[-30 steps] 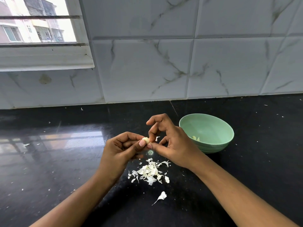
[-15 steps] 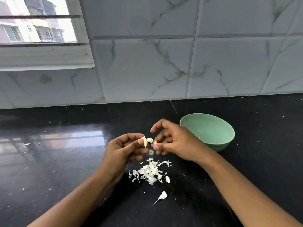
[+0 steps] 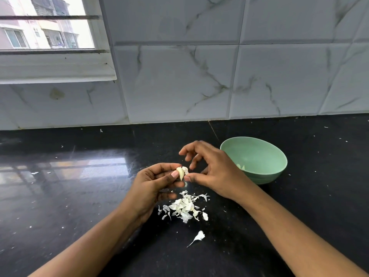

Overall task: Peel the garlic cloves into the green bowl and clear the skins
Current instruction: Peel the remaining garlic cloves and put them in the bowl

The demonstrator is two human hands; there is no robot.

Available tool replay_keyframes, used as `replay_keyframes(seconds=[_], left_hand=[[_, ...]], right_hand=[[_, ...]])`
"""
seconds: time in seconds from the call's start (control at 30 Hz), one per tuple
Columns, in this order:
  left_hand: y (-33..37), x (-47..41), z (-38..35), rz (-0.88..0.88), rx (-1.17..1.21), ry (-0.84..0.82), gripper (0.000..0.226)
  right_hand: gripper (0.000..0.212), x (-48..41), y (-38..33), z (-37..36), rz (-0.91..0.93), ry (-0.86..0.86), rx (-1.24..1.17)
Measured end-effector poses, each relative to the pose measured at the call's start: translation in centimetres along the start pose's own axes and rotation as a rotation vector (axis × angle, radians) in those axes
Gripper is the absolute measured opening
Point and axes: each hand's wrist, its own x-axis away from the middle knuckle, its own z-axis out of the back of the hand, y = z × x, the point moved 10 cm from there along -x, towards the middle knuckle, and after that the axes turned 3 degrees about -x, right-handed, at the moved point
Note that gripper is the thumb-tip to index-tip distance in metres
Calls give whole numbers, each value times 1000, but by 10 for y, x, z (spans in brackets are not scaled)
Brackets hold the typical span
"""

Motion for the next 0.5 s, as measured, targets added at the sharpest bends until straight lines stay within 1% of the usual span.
replay_keyframes(seconds=[0.07, 0.1, 0.2, 0.3, 0.4, 0.5], left_hand=[[1, 0, 1, -12, -5, 18, 22], [2, -1, 2, -18, -9, 26, 22], [2, -1, 4, -21, -33, 33, 19], [3, 0, 3, -21, -55, 23, 15], [2, 1, 1, -20, -63, 17, 14], [2, 2, 1, -13, -58, 15, 21]], right_hand=[[39, 0, 3, 6, -20, 29, -15], [36, 0, 6, 6, -40, 9, -23], [25, 1, 13, -2, -80, -117, 6], [22, 3, 18, -8, -113, -192, -4], [22, 1, 13, -2, -79, -155, 49], [32, 0, 6, -2, -57, -111, -30]])
